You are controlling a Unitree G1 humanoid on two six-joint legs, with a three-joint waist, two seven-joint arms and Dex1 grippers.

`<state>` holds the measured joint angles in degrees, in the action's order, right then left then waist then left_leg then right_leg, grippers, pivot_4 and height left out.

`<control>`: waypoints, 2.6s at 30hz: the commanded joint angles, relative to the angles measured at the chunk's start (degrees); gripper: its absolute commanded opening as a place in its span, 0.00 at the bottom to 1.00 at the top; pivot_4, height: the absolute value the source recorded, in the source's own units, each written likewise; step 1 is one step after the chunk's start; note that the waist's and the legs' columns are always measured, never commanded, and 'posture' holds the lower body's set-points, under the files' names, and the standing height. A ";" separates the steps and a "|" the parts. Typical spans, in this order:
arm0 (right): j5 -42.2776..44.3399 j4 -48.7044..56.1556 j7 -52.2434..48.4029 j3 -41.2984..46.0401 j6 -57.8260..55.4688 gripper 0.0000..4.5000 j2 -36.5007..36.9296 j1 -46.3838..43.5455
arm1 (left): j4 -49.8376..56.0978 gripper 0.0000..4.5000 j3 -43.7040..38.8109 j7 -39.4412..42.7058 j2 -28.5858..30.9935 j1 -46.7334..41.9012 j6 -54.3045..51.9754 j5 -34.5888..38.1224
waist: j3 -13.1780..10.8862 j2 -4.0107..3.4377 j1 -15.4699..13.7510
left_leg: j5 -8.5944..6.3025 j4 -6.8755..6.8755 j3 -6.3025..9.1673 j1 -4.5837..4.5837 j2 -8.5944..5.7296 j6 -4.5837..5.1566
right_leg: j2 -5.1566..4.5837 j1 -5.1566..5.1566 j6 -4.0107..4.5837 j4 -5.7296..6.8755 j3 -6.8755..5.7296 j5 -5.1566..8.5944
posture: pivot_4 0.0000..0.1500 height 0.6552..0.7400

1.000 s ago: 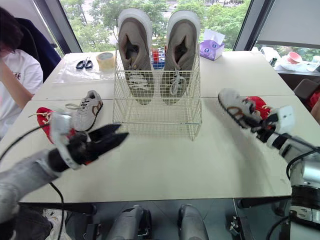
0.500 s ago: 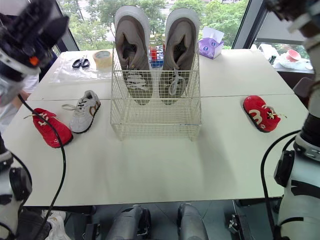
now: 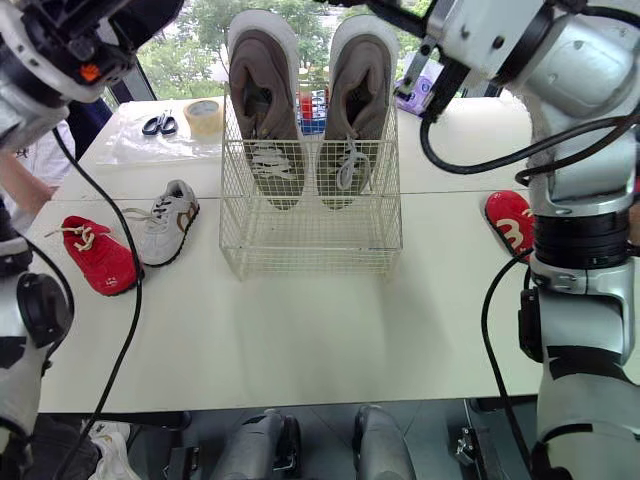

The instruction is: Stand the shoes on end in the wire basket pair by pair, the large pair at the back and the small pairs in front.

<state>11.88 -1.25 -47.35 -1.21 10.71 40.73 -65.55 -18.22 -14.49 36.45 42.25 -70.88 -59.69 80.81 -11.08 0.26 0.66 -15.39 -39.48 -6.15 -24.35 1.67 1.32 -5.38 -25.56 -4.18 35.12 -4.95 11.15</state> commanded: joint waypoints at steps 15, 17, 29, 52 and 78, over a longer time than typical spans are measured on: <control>-3.25 2.70 -2.04 0.01 3.02 0.04 -1.39 0.65 | -4.28 0.06 -2.95 12.36 -2.51 -5.78 -3.08 -10.45 | 0.00 0.00 0.11 | 0.01 0.05 0.04 0.02 0.05 -0.02 | -0.01 -0.01 0.00 0.02 0.00 0.00 | 1.00 1.00; -3.28 2.34 -1.73 0.32 2.58 0.15 -1.43 0.77 | -4.37 0.06 -4.69 10.52 -3.19 -5.84 -2.98 -10.01 | 0.00 0.00 0.08 | 0.02 0.05 0.05 0.02 0.05 -0.02 | -0.01 -0.01 0.00 0.03 -0.01 0.00 | 1.00 1.00; 41.50 12.34 24.94 19.20 -38.03 0.99 -20.00 12.01 | 16.17 0.06 -23.18 -19.36 -20.18 9.17 8.04 10.08 | 0.01 0.07 0.00 | 0.10 0.09 0.16 0.22 0.05 -0.15 | -0.18 0.11 0.06 0.22 -0.01 -0.05 | 1.00 1.00; 57.29 12.81 33.40 13.77 -37.82 0.99 -41.77 6.48 | 23.34 0.06 -8.66 -21.77 -34.53 21.62 16.67 13.75 | 0.05 0.11 0.02 | -0.06 0.19 0.20 0.20 -0.03 0.18 | -0.06 0.15 0.06 0.08 -0.07 -0.07 | 1.00 1.00; 58.97 13.87 36.01 15.76 -37.89 0.15 -39.27 3.66 | 36.02 0.99 -1.61 -26.18 -24.58 34.61 15.82 2.23 | 0.05 0.10 0.14 | -0.12 0.25 0.21 0.19 0.03 0.27 | -0.04 0.11 0.07 0.05 -0.07 -0.07 | 1.00 1.00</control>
<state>68.87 9.54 -10.67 13.72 -28.31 0.82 -58.37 15.48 -17.66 11.90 16.03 -37.63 -43.23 86.85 -11.04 0.36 0.79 -15.51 -39.23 -5.94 -24.16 1.69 1.59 -5.42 -25.45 -4.11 35.17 -5.02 11.08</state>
